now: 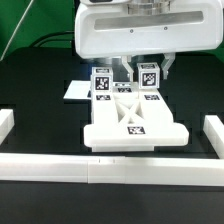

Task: Assemble chair

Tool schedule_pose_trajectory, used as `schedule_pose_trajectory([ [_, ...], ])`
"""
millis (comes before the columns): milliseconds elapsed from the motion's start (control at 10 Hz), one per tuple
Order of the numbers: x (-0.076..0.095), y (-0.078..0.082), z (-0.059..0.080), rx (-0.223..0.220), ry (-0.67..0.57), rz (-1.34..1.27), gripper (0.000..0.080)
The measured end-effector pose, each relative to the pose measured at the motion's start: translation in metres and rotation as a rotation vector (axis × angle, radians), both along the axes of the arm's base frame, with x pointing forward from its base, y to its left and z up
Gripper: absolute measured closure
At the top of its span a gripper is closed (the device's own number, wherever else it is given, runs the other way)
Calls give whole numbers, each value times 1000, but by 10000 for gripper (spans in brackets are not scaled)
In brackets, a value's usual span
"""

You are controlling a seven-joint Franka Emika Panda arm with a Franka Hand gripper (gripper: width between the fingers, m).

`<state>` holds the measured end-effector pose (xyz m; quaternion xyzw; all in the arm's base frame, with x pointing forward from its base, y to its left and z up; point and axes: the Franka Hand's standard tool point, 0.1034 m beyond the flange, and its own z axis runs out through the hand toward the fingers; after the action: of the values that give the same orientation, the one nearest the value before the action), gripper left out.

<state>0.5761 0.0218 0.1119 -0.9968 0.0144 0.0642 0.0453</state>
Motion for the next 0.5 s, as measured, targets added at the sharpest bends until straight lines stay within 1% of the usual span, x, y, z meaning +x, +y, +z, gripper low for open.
schedule_pose_trajectory([
  [100, 0, 0, 0, 0, -1, -2, 535],
  [200, 0, -1, -1, -9, -8, -70, 535],
  [300, -2, -1, -2, -26, -11, -199, 535],
  [500, -1, 0, -2, -34, -23, -361, 534],
])
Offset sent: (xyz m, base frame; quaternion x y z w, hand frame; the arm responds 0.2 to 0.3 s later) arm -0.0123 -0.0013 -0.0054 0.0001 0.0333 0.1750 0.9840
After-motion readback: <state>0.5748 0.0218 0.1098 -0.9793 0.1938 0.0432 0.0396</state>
